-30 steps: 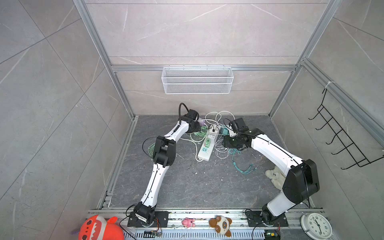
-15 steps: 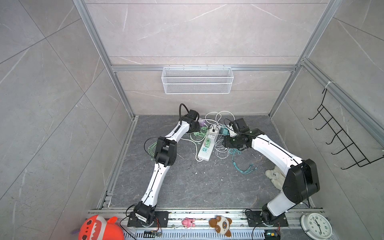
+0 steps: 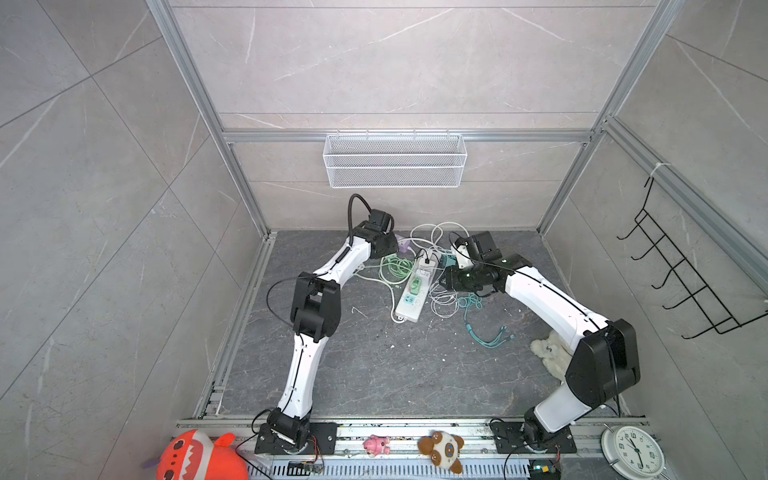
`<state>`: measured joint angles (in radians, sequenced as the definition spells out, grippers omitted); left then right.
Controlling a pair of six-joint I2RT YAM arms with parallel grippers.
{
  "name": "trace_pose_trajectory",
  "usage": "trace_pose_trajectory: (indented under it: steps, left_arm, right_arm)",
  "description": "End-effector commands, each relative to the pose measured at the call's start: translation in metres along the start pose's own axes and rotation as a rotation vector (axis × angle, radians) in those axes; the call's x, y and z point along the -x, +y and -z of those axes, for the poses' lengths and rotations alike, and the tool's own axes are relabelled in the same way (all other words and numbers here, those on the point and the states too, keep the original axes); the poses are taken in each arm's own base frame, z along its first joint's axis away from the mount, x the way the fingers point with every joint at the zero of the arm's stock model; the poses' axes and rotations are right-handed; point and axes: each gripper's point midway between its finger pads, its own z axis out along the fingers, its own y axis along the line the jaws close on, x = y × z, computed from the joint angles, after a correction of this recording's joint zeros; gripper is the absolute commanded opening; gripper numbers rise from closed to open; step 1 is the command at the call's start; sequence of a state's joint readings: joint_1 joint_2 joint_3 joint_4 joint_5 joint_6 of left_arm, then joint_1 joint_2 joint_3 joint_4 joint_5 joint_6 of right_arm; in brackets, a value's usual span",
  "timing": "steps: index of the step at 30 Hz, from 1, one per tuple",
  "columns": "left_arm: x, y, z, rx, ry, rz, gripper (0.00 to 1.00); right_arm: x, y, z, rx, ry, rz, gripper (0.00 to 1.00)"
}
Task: Insert the plug
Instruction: 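Lift the green charger with left gripper toward the right gripper while right gripper approaches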
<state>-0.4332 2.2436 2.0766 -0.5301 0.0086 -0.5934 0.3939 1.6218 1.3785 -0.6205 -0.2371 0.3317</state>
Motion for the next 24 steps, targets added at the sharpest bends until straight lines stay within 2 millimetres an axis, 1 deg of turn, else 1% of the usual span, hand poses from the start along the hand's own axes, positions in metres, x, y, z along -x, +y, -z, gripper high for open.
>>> trace_pose_trajectory:
  steps: [1, 4, 7, 9, 10, 11, 14, 18, 21, 24]
  left_arm:
    - [0.066, -0.038, 0.098, -0.123, -0.228, -0.084, 0.35]
    - [0.063, -0.036, 0.128, -0.130, -0.251, -0.108, 0.35]
    - [0.055, -0.025, 0.150, -0.130, -0.267, -0.079, 0.35]
    - [0.047, -0.021, 0.158, -0.141, -0.269, -0.056, 0.35]
    - [0.043, -0.021, 0.161, -0.158, -0.263, -0.040, 0.35]
    - [0.038, -0.022, 0.162, -0.172, -0.250, -0.028, 0.35]
    - [0.020, -0.021, 0.159, -0.212, -0.199, 0.026, 0.34]
    - [-0.004, -0.017, 0.154, -0.286, -0.170, 0.123, 0.33]
    - [-0.019, -0.016, 0.148, -0.332, -0.138, 0.184, 0.33]
    - [-0.026, -0.017, 0.144, -0.364, -0.114, 0.221, 0.32]
  right_arm:
    - [0.024, 0.038, 0.027, 0.164, -0.093, 0.064, 0.51]
    - [0.035, 0.053, 0.036, 0.239, -0.145, 0.060, 0.51]
    - [0.046, 0.071, 0.042, 0.344, -0.214, 0.032, 0.51]
    - [0.051, 0.085, 0.040, 0.430, -0.259, 0.019, 0.50]
    - [0.052, 0.090, 0.037, 0.459, -0.278, 0.016, 0.50]
    - [0.054, 0.096, 0.035, 0.482, -0.296, 0.017, 0.49]
    - [0.051, 0.114, 0.025, 0.513, -0.322, 0.024, 0.48]
    - [0.042, 0.137, 0.018, 0.540, -0.355, 0.040, 0.48]
    - [0.037, 0.147, 0.010, 0.545, -0.397, 0.042, 0.47]
    - [0.034, 0.152, -0.009, 0.521, -0.387, 0.029, 0.46]
